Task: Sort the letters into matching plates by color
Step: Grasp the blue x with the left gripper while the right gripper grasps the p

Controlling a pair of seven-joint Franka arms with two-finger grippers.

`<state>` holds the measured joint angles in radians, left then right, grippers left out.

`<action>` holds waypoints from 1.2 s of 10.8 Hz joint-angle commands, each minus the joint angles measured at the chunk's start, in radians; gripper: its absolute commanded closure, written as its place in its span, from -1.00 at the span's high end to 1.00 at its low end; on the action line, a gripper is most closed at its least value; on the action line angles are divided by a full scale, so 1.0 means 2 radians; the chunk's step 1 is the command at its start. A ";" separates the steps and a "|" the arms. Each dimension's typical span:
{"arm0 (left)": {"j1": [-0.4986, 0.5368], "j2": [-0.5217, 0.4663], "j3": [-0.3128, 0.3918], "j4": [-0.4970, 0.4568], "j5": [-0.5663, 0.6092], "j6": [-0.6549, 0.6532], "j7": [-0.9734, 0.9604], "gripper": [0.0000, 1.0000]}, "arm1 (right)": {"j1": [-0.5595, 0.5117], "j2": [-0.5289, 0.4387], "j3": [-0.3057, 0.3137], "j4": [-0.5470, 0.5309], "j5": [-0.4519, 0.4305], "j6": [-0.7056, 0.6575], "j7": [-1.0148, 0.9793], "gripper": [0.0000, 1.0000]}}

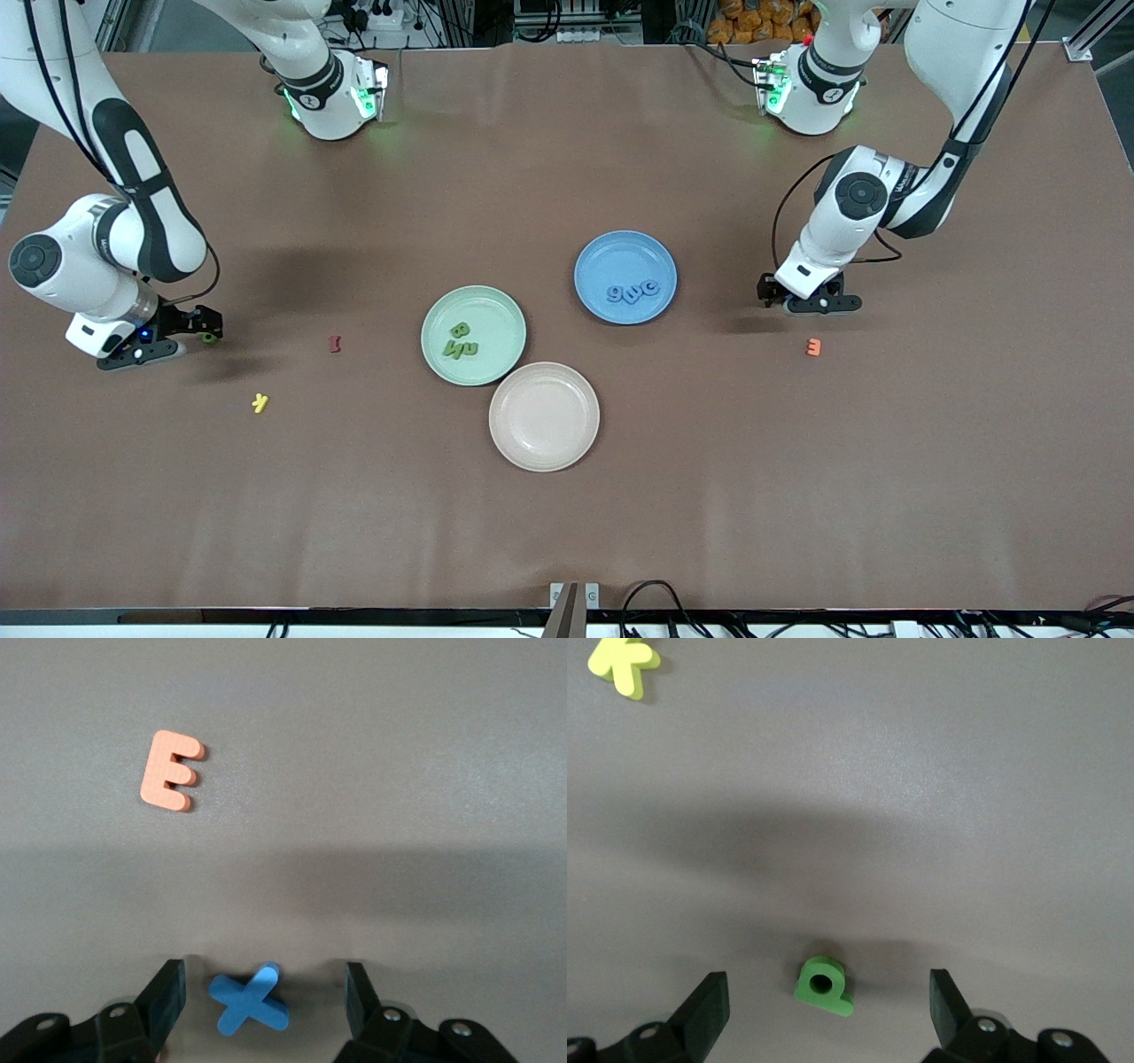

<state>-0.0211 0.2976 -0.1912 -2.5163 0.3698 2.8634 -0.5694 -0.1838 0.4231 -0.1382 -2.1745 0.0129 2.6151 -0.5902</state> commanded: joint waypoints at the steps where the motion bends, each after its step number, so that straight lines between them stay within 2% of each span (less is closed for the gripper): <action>1: 0.001 -0.007 -0.001 -0.008 0.008 0.006 -0.017 0.53 | -0.016 -0.019 0.010 -0.036 0.000 0.028 -0.009 1.00; 7: 0.002 -0.008 -0.001 -0.007 0.005 0.006 -0.018 0.10 | -0.045 -0.011 0.029 -0.052 0.000 0.058 -0.009 1.00; 10: 0.002 -0.008 -0.001 -0.007 0.005 0.006 -0.018 -0.47 | -0.065 -0.004 0.048 -0.052 0.000 0.066 -0.009 1.00; 13: 0.002 -0.008 -0.001 -0.007 0.005 0.006 -0.018 -0.96 | -0.071 0.004 0.051 -0.052 -0.001 0.073 -0.009 1.00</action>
<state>-0.0211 0.2928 -0.1943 -2.5167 0.3698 2.8693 -0.5827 -0.2859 0.4273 -0.0650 -2.2646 0.0131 2.7383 -0.5910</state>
